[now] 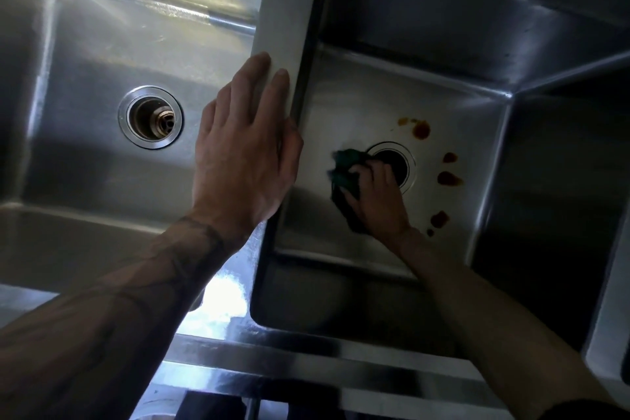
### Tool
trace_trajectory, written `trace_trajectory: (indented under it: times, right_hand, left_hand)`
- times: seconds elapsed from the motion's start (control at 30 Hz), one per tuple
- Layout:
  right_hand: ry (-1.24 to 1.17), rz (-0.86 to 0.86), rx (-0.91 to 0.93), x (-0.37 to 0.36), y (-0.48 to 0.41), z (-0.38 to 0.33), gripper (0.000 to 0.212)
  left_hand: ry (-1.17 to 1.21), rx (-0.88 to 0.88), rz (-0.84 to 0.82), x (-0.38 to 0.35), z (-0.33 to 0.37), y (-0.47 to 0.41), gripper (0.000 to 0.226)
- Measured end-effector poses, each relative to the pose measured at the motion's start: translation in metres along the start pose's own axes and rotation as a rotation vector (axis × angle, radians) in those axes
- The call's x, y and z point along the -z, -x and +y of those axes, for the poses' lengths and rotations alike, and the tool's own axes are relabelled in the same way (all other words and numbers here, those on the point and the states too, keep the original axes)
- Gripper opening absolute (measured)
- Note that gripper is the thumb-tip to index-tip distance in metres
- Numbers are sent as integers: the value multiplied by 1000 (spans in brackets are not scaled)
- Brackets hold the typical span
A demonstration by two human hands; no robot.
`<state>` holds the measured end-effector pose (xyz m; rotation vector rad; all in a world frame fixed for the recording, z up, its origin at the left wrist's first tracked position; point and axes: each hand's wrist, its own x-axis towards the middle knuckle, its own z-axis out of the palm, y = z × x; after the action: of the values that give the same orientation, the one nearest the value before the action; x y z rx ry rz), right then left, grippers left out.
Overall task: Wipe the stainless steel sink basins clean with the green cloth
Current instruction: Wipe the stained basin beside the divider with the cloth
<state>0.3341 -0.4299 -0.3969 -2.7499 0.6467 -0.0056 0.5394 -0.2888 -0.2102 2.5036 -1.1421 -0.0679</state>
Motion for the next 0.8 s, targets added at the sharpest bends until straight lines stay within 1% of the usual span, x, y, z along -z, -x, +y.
trace_trajectory:
  times: [0.03, 0.07, 0.13, 0.17, 0.2, 0.23, 0.27, 0.33, 0.37, 0.4, 0.43, 0.47, 0.5, 0.53, 0.57, 0.6, 0.63, 0.67, 0.77, 0.8]
  right_hand:
    - [-24, -1, -12, -4, 10, -8, 42]
    - [-48, -50, 72, -8, 23, -11, 45]
    - [-55, -237, 401, -7, 51, -8, 49]
    - [-48, -311, 517, -3, 54, -1, 50]
    - [-42, -331, 550, 0, 51, 4, 50]
    - [-35, -297, 502, 0, 44, 6, 49]
    - [-29, -223, 389, 1, 30, 3, 46]
    - [-26, -49, 26, -4, -1, -16, 42]
    - [-65, 13, -145, -6, -12, -31, 42]
    - [-127, 58, -265, -7, -17, -48, 43]
    - [-168, 72, -286, -10, -14, -61, 44]
    - [-157, 33, -173, -15, -3, -68, 45]
    - [-119, -39, 56, -18, 15, -71, 47]
    - [-78, -149, 309, -19, 31, -66, 50]
    - [-55, -271, 492, -17, 39, -54, 52]
    - [-41, -343, 571, -14, 41, -40, 53]
    - [-28, -348, 544, -11, 38, -30, 53]
    - [-22, -300, 435, -9, 31, -24, 51]
    - [-34, -60, -91, -5, 5, -41, 43]
    - [-49, -18, -188, -5, 3, -52, 43]
  left_hand:
    - [2, 1, -1, 0, 0, 0, 47]
    - [1, 3, 3, 0, 0, 0, 46]
    - [-3, 7, 7, 0, 1, 0, 45]
    - [-3, 7, 8, 0, 1, 0, 45]
    - [-5, 8, 9, 0, 1, 0, 45]
    - [-8, 10, 9, 0, 1, 0, 45]
    - [-11, 9, 9, -1, 1, 0, 45]
    - [-11, 6, 11, -2, 1, 0, 46]
    - [-10, 5, 10, -2, 1, 1, 46]
    - [-10, 6, 9, -2, 1, 1, 46]
    - [-10, 8, 7, -1, 1, 1, 46]
    - [-10, 11, 5, -1, 1, 1, 47]
    - [-8, 12, 2, 0, 1, 1, 47]
    - [-8, 12, 1, 1, 1, 1, 47]
    - [-10, 11, 1, 1, 1, 0, 47]
    - [-7, 9, 1, 1, 1, 0, 47]
    - [-4, 7, 1, 0, 2, 0, 47]
    - [-7, 5, 3, 0, 1, 0, 47]
    - [-10, -4, 5, -1, -1, 0, 49]
    - [-8, -1, 3, -1, -1, 1, 49]
